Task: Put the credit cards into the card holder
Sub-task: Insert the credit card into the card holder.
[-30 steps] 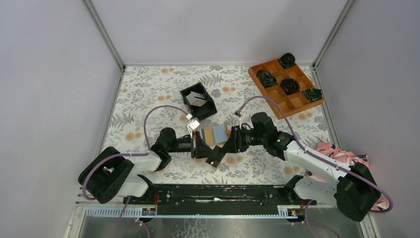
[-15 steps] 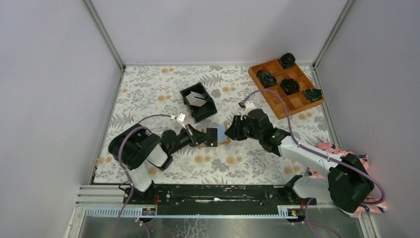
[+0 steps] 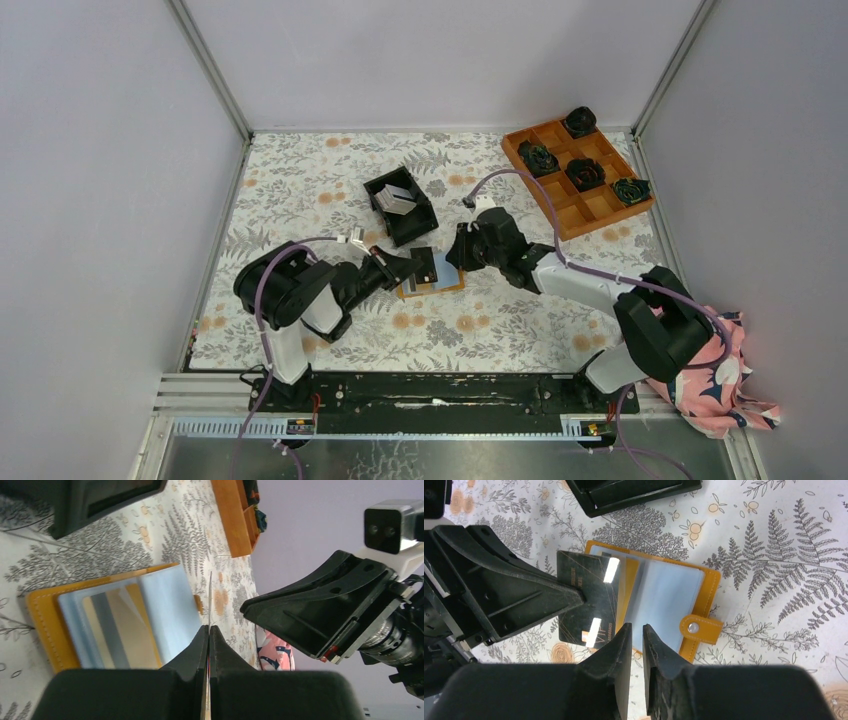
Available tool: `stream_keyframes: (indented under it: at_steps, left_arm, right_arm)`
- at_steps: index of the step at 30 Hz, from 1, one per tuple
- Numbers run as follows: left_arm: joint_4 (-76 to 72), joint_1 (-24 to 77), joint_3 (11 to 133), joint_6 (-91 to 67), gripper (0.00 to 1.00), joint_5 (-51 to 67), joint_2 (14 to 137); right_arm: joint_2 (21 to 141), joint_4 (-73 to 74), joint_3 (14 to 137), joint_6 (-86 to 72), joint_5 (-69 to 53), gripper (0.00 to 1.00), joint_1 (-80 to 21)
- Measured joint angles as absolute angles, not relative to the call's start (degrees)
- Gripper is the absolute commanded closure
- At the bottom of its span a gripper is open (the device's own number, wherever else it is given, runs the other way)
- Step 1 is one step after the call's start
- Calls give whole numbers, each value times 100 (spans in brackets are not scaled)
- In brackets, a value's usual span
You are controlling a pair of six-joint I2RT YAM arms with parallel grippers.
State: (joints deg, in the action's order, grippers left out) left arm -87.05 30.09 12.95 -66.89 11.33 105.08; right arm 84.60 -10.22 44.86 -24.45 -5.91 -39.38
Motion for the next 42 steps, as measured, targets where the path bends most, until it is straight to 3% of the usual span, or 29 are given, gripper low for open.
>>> stream_keyframes:
  at_steps: [17,42]
  left_arm:
    - [-8611,2993,1293,-6547,100,996,10833]
    - [-8132,3057,1358,-6364,100,836,10940]
  right_arm:
    - [9500,-1131,4794,-2399,-550,81,-3938]
    - [9841,-1100,4836,-2405,-349,83,-3938]
